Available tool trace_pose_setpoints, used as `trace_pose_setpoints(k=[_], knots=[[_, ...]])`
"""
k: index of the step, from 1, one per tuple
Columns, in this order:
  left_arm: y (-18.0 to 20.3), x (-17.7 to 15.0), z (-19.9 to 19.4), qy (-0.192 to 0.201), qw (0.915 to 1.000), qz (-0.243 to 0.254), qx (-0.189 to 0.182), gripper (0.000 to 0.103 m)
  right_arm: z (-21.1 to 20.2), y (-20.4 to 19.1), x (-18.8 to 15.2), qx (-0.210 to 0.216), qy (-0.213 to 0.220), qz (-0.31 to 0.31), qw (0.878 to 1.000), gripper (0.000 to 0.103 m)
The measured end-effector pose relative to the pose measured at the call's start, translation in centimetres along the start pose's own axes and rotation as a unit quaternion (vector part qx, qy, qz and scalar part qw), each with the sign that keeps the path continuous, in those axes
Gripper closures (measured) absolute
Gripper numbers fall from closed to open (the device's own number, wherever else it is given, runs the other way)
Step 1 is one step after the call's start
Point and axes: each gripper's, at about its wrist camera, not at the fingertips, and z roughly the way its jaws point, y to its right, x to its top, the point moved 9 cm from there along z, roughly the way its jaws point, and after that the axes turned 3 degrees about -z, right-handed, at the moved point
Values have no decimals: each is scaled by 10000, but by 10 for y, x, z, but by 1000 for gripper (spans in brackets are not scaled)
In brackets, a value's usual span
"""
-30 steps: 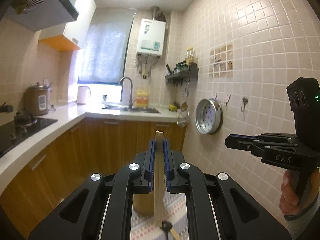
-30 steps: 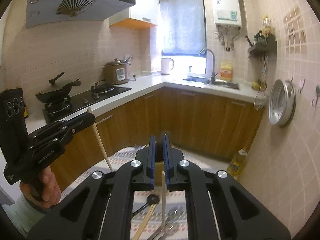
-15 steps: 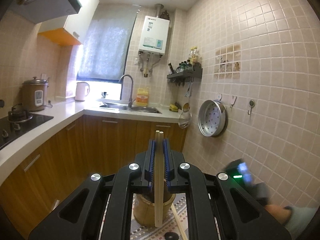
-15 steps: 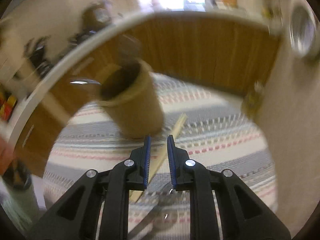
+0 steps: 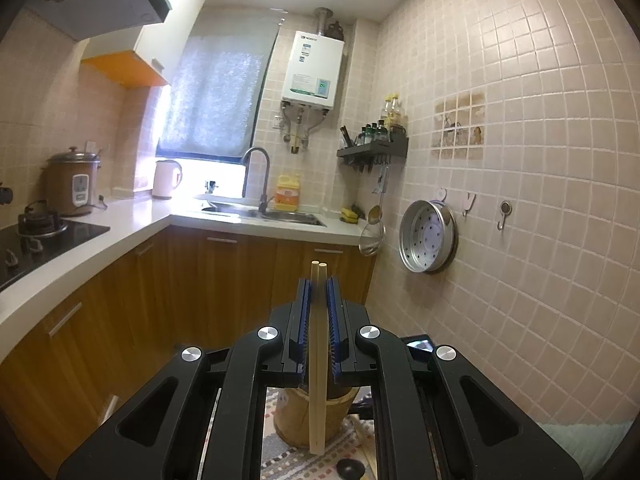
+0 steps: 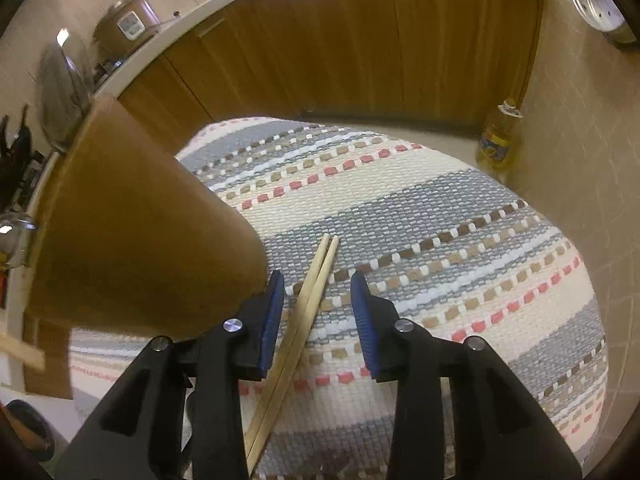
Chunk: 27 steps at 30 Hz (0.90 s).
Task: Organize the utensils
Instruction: 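Lower both chopsticks into the wooden holder and open both tools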
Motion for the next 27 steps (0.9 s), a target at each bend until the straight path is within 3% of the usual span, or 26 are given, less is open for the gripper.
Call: trace_pose_setpoints(k=[3,5,9,13,19,22,27], knots=[[-1,0,-2,-1,10000,17,13,96,3,-7,-1,-582,110,-420,9974,77],[-1,0,-2,-3,10000,17,10,96,1,-8,-4,-649,99,-526,9965,87],[-1,1,-1,5,10000,-7,-15,96,-7,-2,-8,-247,15,-233,9994,93],[3,4,-5,47,10000,11,-64,96,-39,3,-12,88,246,47,9996,94],[11,9,-10,130,9998,50,-113,96,-110,-10,-24,294,886,-114,9956,94],[17,10,-9,149,9998,122,-85,96,-144,-18,-29,752,1170,-71,9903,94],[25,14,-7,157,9996,176,-138,96,-195,-24,-29,756,1806,-144,9805,94]])
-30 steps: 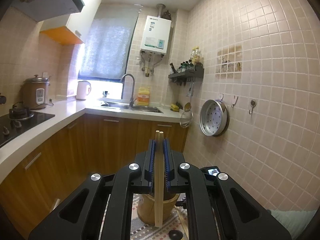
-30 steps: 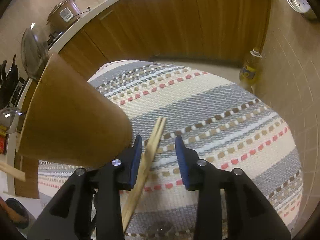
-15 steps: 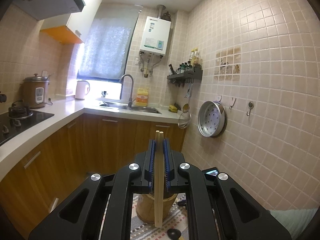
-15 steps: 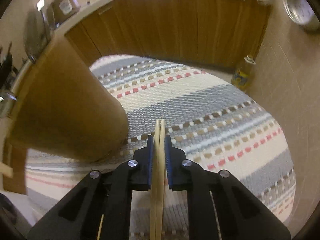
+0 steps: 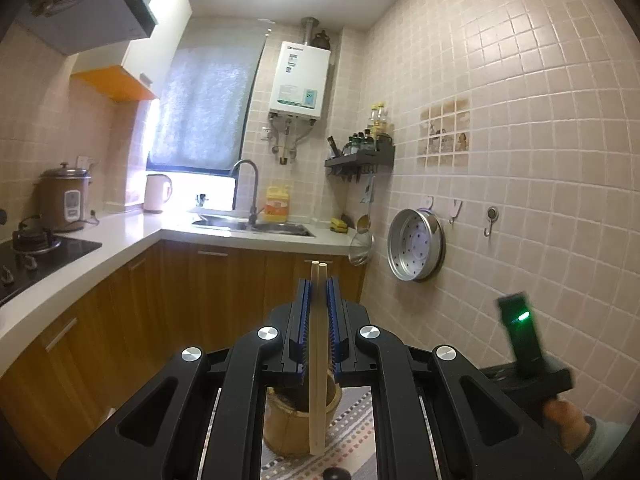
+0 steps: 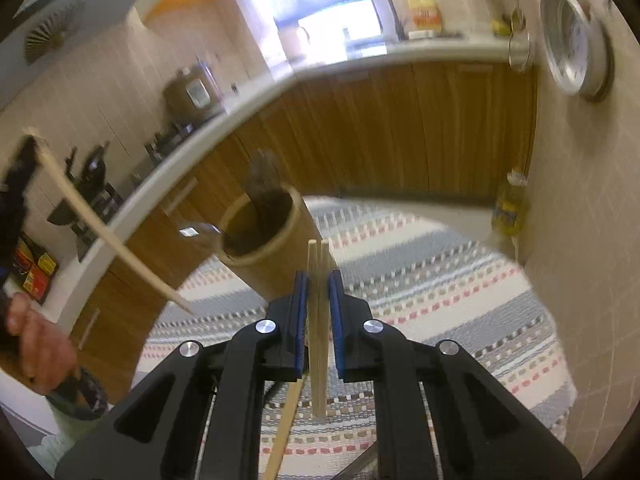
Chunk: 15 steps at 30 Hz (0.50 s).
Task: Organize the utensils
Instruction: 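Lower both chopsticks into the wooden holder and open both tools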
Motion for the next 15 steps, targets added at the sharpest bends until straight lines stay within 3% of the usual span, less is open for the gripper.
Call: trace_pose_setpoints(k=[6,15], knots=[[4,11,9,61,10000,43,-8,96,-40,-10,55,-189,773,-252,9965,94],[8,40,32,295,9992,233,109,96,-66,-16,123,-281,1372,-209,9899,94]])
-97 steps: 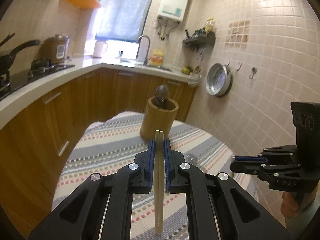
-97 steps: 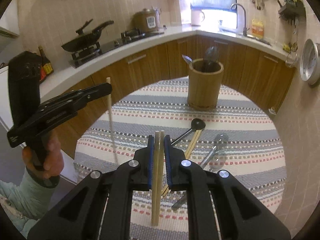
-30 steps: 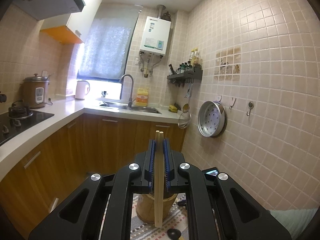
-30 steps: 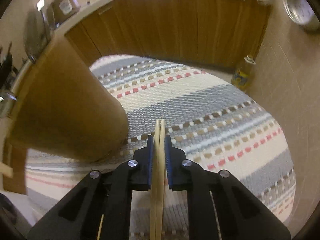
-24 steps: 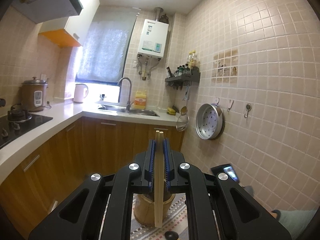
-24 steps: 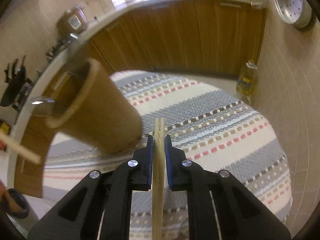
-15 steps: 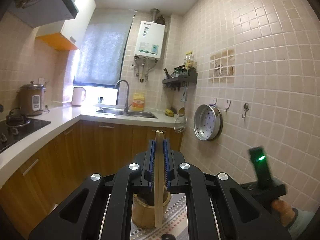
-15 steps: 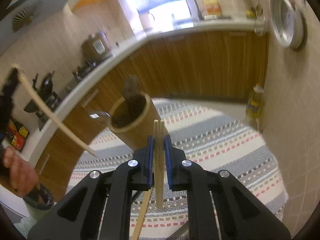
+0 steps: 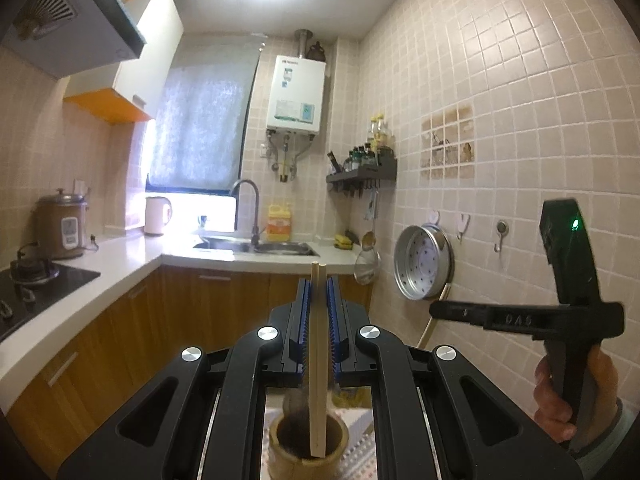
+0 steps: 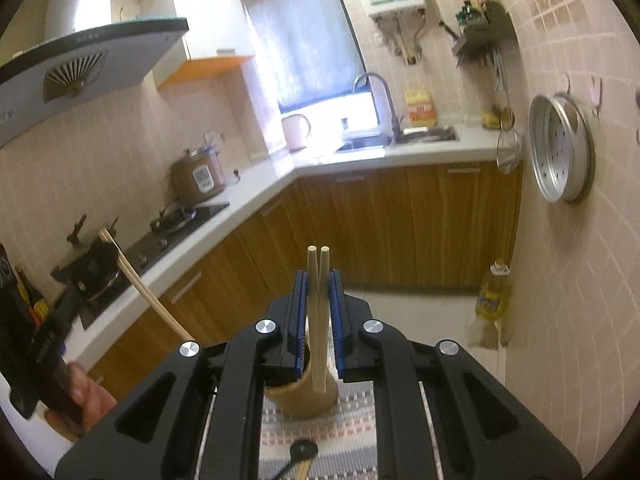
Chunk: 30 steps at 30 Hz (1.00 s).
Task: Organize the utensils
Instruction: 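Lower both chopsticks into the wooden holder and open both tools, then move both open tools back down to the utensils on the rug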
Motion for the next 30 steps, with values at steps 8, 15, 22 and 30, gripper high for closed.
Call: trace_pose_setpoints(k=[8,15,22,30], knots=[[-15,-8,22,47,9995,-313,68,96,12,-20,11,159,99,-105,9998,94],[-27,-32,38,-227,9990,-355,158,96,47,-30,-24,252,-352,-191,9989,94],[-27,-42,42,-401,9986,-317,136,95,60,-38,-38,270,-587,-261,9976,94],[-29,-38,24,-539,9972,-511,-11,91,43,-41,-39,339,-637,-251,9971,92]])
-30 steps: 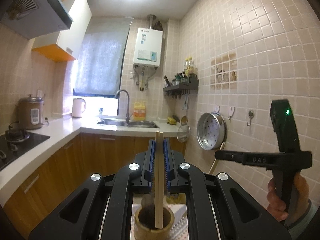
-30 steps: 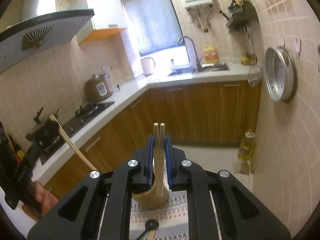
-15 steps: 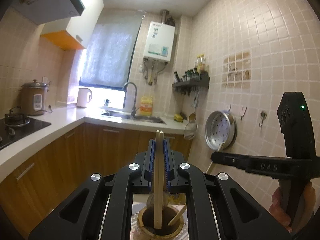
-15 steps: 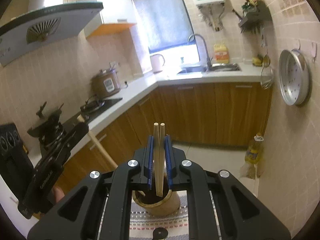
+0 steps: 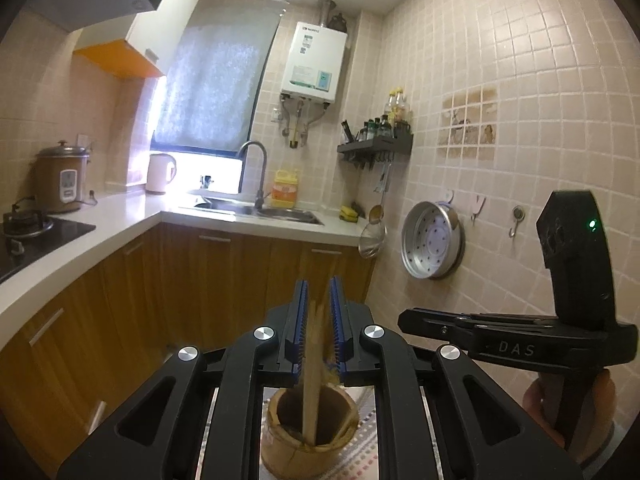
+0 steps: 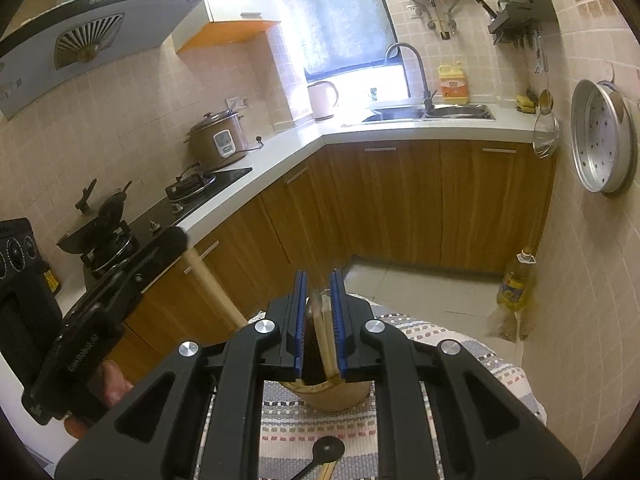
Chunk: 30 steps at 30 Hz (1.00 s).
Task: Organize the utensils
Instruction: 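Move both open tools back down to the utensils on the rug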
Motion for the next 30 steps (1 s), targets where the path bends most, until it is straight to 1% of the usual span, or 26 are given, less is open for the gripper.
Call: trace_pose_setpoints(k=[2,4,9,10,12,13,15,16,17,20,23,25,27,28,30], knots=[[2,4,-9,27,10000,-7,-29,77,-6,-2,0,28,1,2,10000,90],[5,10,-20,80,10000,41,-24,75,-18,-4,0,15,50,-6,10000,90],[19,21,-54,162,9998,90,-95,75,-47,-9,-6,68,-2,20,10000,90],[23,21,-60,154,9998,119,-109,73,-53,-9,-9,51,-25,15,10000,90],[29,14,-78,95,9997,230,19,66,-64,-7,-15,-31,-44,6,10000,90],[29,9,-84,56,9996,256,54,60,-72,-4,-19,-66,-52,15,10000,88],[31,-8,-101,-56,9996,254,76,59,-83,4,-31,-158,-100,86,9998,80],[31,-15,-105,-121,9996,244,90,59,-86,8,-35,-197,-126,117,9997,73],[30,-25,-109,-252,9994,224,123,59,-89,12,-43,-242,-175,155,9994,70],[28,-56,-109,-701,9974,131,143,59,-93,26,-69,-330,-376,304,9983,70],[26,-90,-102,-1176,9928,128,211,59,-90,46,-104,-408,-690,613,9949,70],[24,-118,-91,-1583,9872,77,183,59,-86,60,-128,-490,-955,746,9914,68],[22,-138,-82,-1896,9818,-40,105,59,-79,72,-153,-538,-1221,913,9868,67],[21,-152,-74,-2126,9770,-125,36,59,-76,75,-162,-530,-1327,982,9849,67],[19,-173,-60,-2433,9696,-253,-67,59,-67,83,-183,-476,-1577,1173,9793,67]])
